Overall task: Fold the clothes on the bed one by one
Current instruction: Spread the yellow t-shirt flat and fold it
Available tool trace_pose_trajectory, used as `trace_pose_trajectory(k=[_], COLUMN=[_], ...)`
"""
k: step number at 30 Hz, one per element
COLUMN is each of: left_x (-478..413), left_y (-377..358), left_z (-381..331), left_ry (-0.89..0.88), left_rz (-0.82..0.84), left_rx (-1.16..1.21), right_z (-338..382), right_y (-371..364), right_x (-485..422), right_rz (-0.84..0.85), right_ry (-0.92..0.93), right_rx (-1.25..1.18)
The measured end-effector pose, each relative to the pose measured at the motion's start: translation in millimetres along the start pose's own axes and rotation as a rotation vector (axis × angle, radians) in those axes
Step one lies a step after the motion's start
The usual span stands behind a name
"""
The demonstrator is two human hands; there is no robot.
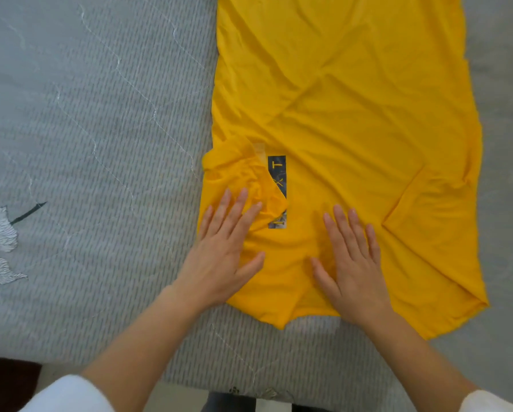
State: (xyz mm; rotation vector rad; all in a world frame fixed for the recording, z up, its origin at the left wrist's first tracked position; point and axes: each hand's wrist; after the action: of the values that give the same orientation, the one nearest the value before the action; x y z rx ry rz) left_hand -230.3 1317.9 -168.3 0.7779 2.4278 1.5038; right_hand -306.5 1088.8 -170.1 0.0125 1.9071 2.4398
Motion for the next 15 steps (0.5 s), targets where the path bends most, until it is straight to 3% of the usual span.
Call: trace_pose_trajectory(k=[3, 10, 15], left_x=[5.1, 39.0, 53.8], left_y=[-6.0, -1.0, -14.0], left_z=[4.9, -16.4, -30.0], left_ry=[-0.025, -0.374, -0.459], left_rz=[0.126, 0.196, 0.180], left_rx=[-0.164, -0.148, -0.318], right_z=[-27.1, -103.8, -126.8], right_y=[14.1, 61.9, 69.8], right_x=[19.5, 84.0, 105.3], right_rz=[0.042, 0.246, 0.316], right_ry=[-0.018, 0.230, 0.301], right_rx=[-0.010, 0.137, 0.228])
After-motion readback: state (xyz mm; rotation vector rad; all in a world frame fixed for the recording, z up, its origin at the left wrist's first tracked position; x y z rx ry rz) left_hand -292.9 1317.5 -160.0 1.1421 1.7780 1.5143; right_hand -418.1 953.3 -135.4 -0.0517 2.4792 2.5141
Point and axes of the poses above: each hand's wrist, its own x-axis away from the middle knuckle, its own y-axis out of the back of the hand, z = x × y, and after that the axes turned 9 degrees about -z, right-handed
